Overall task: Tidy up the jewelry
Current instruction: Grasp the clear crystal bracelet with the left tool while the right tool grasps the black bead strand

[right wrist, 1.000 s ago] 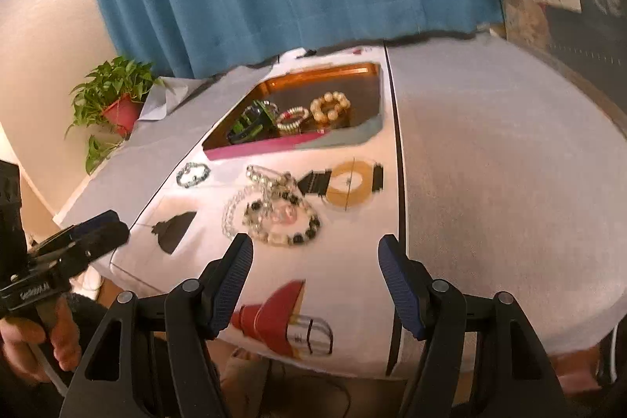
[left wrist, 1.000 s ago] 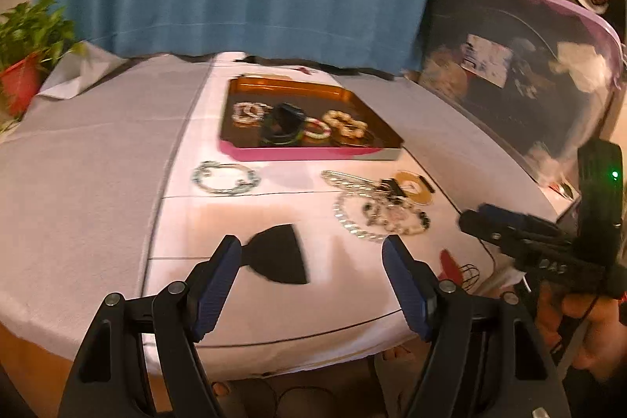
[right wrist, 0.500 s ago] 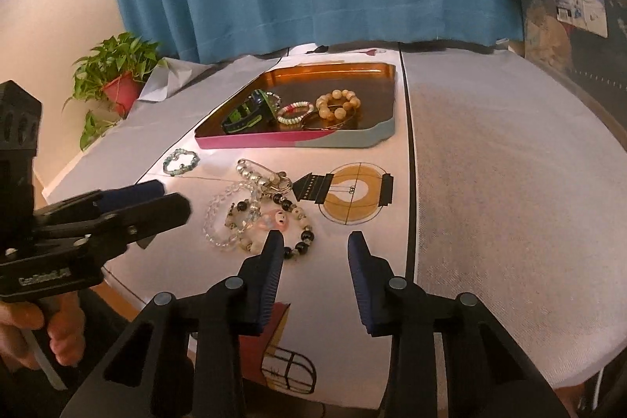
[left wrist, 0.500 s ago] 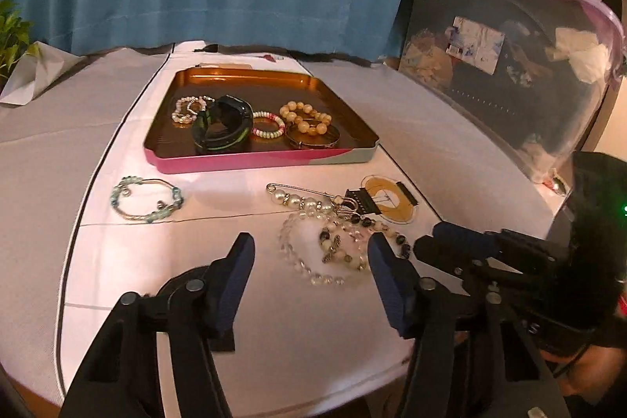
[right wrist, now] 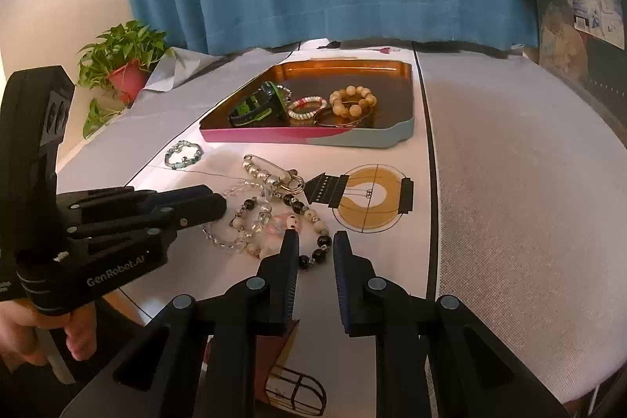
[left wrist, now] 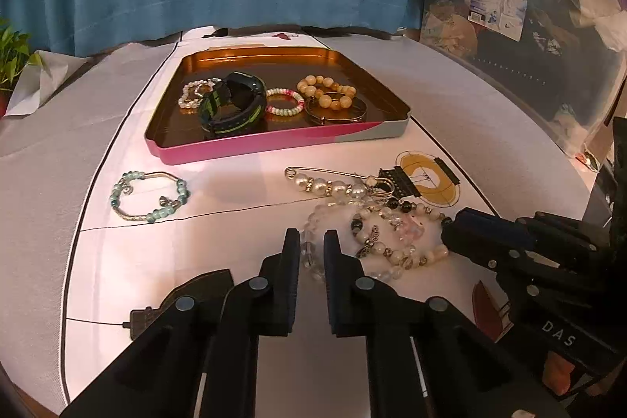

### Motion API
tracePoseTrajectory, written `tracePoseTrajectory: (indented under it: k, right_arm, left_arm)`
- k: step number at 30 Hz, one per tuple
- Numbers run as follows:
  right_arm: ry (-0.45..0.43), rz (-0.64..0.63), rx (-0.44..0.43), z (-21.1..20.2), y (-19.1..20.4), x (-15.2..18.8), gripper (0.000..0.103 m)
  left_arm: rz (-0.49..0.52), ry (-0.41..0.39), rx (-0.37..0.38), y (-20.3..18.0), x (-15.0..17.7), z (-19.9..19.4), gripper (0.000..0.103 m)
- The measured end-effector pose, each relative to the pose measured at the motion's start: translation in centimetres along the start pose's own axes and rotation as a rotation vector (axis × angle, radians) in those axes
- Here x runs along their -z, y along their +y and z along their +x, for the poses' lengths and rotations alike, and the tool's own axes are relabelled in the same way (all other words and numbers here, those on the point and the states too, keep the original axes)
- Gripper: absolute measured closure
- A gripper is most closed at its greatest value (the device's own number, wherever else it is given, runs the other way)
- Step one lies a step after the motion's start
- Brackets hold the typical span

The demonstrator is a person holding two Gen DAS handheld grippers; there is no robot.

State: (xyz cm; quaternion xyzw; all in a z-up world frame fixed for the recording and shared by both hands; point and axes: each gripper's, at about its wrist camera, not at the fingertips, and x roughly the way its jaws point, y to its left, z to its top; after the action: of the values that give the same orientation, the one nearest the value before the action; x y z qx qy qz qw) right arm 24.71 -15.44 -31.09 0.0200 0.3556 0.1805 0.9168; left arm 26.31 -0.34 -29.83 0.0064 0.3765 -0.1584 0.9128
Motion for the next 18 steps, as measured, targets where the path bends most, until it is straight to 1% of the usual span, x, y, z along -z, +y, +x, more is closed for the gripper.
tracePoseTrajectory:
  k: [6, 8, 9, 11, 12, 16, 17, 18]
  right_arm:
    - [0.007, -0.005, 0.024, -0.5, 0.0, 0.3, 0.085]
    - [0.007, -0.017, 0.035, -0.7, 0.1, 0.4, 0.088]
    - [0.008, -0.023, 0.042, -0.8, 0.0, 0.5, 0.092]
    - [0.014, -0.029, 0.068, -1.0, -0.3, 0.7, 0.095]
    - [0.020, -0.020, 0.078, -1.1, -0.7, 0.8, 0.100]
    - [-0.004, 0.041, 0.067, -2.2, -2.3, 0.7, 0.100]
    - [-0.010, 0.048, 0.064, -2.5, -2.5, 0.8, 0.100]
    - [-0.009, 0.065, 0.041, -2.6, -2.8, 0.7, 0.100]
  left_arm:
    - [-0.039, 0.004, -0.018, 1.2, 0.2, -0.5, 0.095]
    - [-0.047, 0.005, -0.022, 1.4, 0.3, -0.7, 0.095]
    - [-0.054, 0.003, -0.030, 1.7, 0.3, -0.9, 0.095]
    - [-0.067, -0.002, -0.043, 2.1, 0.3, -1.1, 0.095]
    - [-0.085, -0.006, -0.055, 2.6, 0.4, -1.4, 0.095]
    - [-0.166, -0.023, -0.057, 4.4, 0.5, -2.2, 0.095]
    - [-0.178, -0.024, -0.048, 4.6, 0.5, -2.3, 0.095]
    - [-0.195, -0.016, -0.033, 5.0, 0.6, -2.3, 0.095]
